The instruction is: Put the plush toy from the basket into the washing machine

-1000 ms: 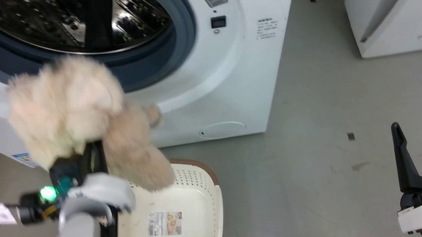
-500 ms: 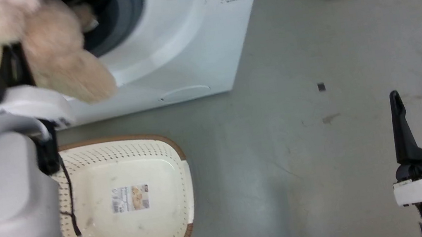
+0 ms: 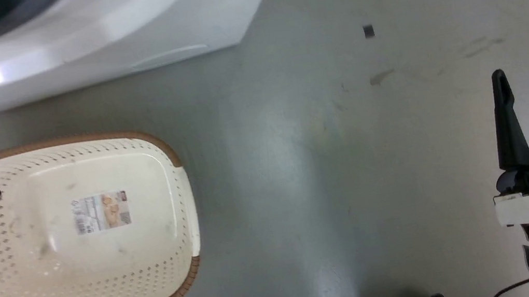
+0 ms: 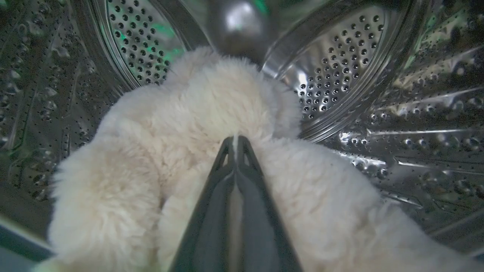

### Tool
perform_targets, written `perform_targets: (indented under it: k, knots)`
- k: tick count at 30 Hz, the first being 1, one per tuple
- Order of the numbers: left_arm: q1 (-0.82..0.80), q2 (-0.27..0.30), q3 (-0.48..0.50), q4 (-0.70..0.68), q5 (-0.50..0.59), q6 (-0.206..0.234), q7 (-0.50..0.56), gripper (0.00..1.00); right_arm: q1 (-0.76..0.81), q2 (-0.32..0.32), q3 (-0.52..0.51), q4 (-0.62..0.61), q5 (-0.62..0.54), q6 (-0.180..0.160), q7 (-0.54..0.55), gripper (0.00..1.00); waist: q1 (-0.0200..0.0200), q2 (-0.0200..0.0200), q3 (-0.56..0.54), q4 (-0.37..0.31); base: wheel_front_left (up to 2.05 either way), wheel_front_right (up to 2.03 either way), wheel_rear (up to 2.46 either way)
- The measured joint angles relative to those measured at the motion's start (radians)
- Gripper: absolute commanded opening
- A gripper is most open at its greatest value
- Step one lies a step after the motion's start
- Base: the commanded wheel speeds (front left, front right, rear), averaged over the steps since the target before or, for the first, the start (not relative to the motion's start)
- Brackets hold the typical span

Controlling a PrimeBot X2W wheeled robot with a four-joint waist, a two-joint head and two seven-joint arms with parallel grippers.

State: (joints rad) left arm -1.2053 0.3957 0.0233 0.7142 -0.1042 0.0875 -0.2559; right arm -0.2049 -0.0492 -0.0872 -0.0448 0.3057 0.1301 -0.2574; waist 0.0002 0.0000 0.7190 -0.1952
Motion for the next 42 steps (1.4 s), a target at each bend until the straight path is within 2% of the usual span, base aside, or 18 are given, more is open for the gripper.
perform_targets:
  k: [7,13,14,22,35,42]
  knots:
    - [-0.167,0.064,-0.001,0.011,0.031,0.016,0.000,0.00,-0.011,0.000,-0.002,-0.005,0.022,0.000,0.000,1.00,0.0000,0.0000,0.100,-0.038,0.00,0.00,0.00]
    - [-0.225,0.064,0.004,0.051,0.040,0.037,0.000,0.00,-0.011,0.000,-0.002,0.001,0.032,0.000,0.000,1.00,0.0000,0.0000,0.145,-0.045,0.00,0.00,0.00]
    - [-0.225,0.061,0.000,0.065,0.041,0.043,0.000,1.00,-0.011,0.000,-0.001,0.001,0.032,0.000,0.000,1.00,0.0001,0.0000,0.145,-0.043,0.00,0.00,0.00]
    - [-0.176,0.032,-0.023,0.069,0.050,0.050,-0.001,1.00,-0.019,0.000,0.003,0.005,0.029,0.000,0.000,1.00,0.0000,0.0000,0.109,-0.024,0.00,0.00,0.00]
    - [0.155,-0.054,-0.035,-0.002,0.030,0.050,-0.001,1.00,0.006,0.000,0.016,0.025,0.009,0.000,0.000,1.00,-0.0002,0.0000,-0.085,0.019,0.00,0.00,0.00]
    - [0.363,-0.130,-0.038,-0.082,0.013,0.044,0.000,1.00,0.055,0.000,0.023,0.028,-0.046,0.000,0.000,1.00,-0.0003,0.0000,-0.220,0.053,0.00,0.00,0.00]
